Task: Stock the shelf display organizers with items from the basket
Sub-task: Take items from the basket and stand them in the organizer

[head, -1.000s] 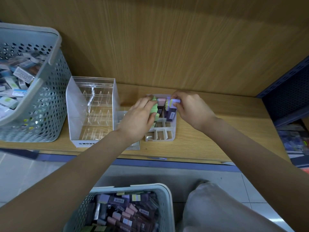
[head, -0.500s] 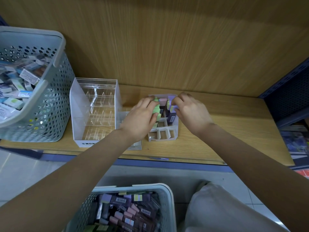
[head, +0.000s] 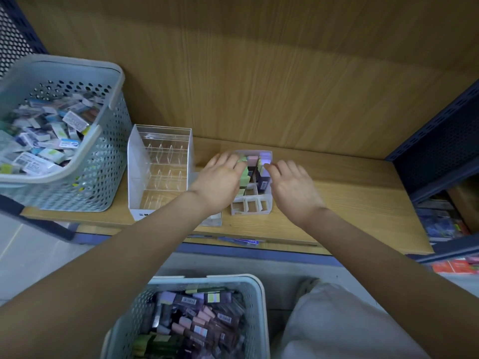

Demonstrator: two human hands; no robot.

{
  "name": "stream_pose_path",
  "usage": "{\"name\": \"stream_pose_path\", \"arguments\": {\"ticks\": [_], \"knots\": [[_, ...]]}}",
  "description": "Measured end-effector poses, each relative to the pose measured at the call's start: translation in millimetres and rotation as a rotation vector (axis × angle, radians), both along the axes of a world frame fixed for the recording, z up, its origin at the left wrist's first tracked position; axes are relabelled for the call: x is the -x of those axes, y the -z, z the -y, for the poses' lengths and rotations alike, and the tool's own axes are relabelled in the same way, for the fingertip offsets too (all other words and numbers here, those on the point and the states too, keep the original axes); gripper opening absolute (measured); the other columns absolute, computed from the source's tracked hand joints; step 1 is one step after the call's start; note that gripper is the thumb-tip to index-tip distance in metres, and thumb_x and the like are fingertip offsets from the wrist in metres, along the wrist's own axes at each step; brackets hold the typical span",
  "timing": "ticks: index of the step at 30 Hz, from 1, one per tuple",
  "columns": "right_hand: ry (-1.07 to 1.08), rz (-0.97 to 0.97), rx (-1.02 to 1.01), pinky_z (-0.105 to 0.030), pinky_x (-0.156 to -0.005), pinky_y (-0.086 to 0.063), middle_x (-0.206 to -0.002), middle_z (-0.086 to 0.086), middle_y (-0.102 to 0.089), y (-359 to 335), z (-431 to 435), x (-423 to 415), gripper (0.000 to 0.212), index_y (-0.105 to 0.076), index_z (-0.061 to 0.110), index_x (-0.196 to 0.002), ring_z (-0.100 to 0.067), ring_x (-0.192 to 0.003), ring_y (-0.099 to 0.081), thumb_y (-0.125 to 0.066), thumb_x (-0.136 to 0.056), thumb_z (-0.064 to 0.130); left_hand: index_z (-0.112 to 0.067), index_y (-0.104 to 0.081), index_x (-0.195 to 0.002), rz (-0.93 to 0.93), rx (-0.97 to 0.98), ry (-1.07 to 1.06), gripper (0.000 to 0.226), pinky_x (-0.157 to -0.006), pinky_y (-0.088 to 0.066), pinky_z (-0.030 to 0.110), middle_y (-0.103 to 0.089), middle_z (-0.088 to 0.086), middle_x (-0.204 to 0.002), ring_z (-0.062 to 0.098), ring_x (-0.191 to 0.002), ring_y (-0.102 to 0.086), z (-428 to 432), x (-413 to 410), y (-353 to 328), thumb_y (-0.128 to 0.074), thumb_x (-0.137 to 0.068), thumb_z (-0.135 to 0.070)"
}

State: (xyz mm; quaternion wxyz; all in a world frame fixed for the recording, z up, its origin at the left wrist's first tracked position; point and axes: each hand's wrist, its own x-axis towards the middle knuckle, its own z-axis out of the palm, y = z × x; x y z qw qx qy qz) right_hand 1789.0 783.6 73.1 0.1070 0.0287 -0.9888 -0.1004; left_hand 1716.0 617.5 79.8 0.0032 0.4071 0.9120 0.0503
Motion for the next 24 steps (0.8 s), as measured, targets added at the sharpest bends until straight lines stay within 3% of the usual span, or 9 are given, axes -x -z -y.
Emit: {"name": "stream_pose_path", "arguments": {"ticks": [2,5,8,10,14,16,19,21,24], "knots": [[-0.056,-0.075,-0.014,-0.033,-0.069,-0.038,-0.088,-0.009,-0.059,-6.6,14.2,-15.9,0.040,-0.062,0.007,-0.102,-0.027,-0.078,-0.055,-0.074,-0.063,0.005,-0.006,-0.041,-0.137,-0.075,-0.059,0.049,0.046,-0.113,-0.016,0.036,-0.040,0.014,-0.141,0.030,-0.135,-0.031,14.5,-16.4,-5.6,-0.048,-0.092,-0.009],[-0.232,-0.174,0.038,-0.032,-0.068,-0.029,-0.083,-0.007,-0.059,-3.1,38.0,-45.2,0.041,-0.058,0.011,-0.100,-0.026,-0.074,-0.055,-0.076,-0.063,0.009,-0.006,-0.060,-0.111,-0.190,-0.165,0.148,0.034,-0.092,-0.033,0.034,-0.061,0.011,-0.107,0.030,-0.102,-0.057,52.0,-46.1,-6.3,-0.057,-0.077,-0.006],[-0.370,-0.145,0.074,-0.031,-0.071,-0.034,-0.084,-0.004,-0.060,11.2,63.6,-76.1,0.049,-0.046,0.013,-0.102,-0.023,-0.075,-0.055,-0.077,-0.064,0.013,-0.010,-0.057,-0.107,-0.159,-0.172,0.167,0.032,-0.084,-0.034,0.032,-0.060,0.005,-0.098,0.024,-0.093,-0.055,93.6,-79.8,7.8,-0.052,-0.075,-0.012],[-0.409,-0.057,0.118,-0.029,-0.070,-0.033,-0.083,-0.002,-0.059,29.9,80.2,-93.2,0.049,-0.047,0.014,-0.098,-0.021,-0.073,-0.053,-0.079,-0.062,0.014,-0.014,-0.053,-0.106,-0.104,-0.153,0.140,0.031,-0.082,-0.033,0.029,-0.059,0.002,-0.096,0.020,-0.092,-0.050,119.9,-101.5,27.4,-0.048,-0.075,-0.015],[-0.299,0.285,0.306,-0.022,-0.067,-0.048,-0.083,0.006,-0.060,86.6,114.0,-122.5,0.043,-0.065,0.021,-0.093,-0.013,-0.074,-0.060,-0.084,-0.054,0.021,-0.021,-0.064,-0.094,0.165,-0.021,0.003,0.036,-0.074,-0.043,0.022,-0.061,-0.004,-0.090,0.014,-0.082,-0.060,163.6,-143.5,86.4,-0.079,-0.061,-0.019],[-0.172,0.477,0.409,-0.024,-0.074,-0.049,-0.098,0.002,-0.060,109.3,126.5,-132.3,0.037,-0.063,0.019,-0.105,-0.016,-0.089,-0.060,-0.076,-0.071,0.021,-0.022,-0.063,-0.096,0.321,0.032,-0.071,0.030,-0.073,-0.048,0.025,-0.062,-0.003,-0.093,0.015,-0.083,-0.062,177.6,-159.1,113.8,-0.075,-0.069,-0.021],[-0.038,0.759,0.550,-0.028,-0.099,-0.033,-0.131,-0.007,-0.044,145.3,133.2,-143.3,0.036,-0.042,0.013,-0.132,-0.022,-0.122,-0.042,-0.043,-0.097,0.018,-0.017,-0.052,-0.121,0.525,0.085,-0.154,0.029,-0.093,-0.040,0.030,-0.053,0.003,-0.121,0.024,-0.112,-0.052,188.7,-171.2,151.4,-0.047,-0.092,-0.019],[0.056,0.843,0.612,-0.028,-0.103,-0.028,-0.139,-0.009,-0.039,161.4,137.4,-150.1,0.042,-0.035,0.012,-0.139,-0.024,-0.128,-0.039,-0.042,-0.099,0.023,-0.018,-0.043,-0.133,0.646,0.124,-0.211,0.036,-0.101,-0.033,0.030,-0.045,0.002,-0.133,0.021,-0.122,-0.043,193.6,-178.8,172.9,-0.040,-0.097,-0.023],[0.134,0.913,0.621,-0.027,-0.109,-0.021,-0.143,-0.009,-0.036,177.7,142.6,-157.1,0.053,-0.030,0.012,-0.143,-0.024,-0.135,-0.029,-0.048,-0.097,0.029,-0.021,-0.046,-0.132,0.795,0.093,-0.261,0.036,-0.102,-0.035,0.031,-0.046,0.002,-0.134,0.020,-0.120,-0.046,194.9,-188.5,192.6,-0.045,-0.096,-0.027]]}}
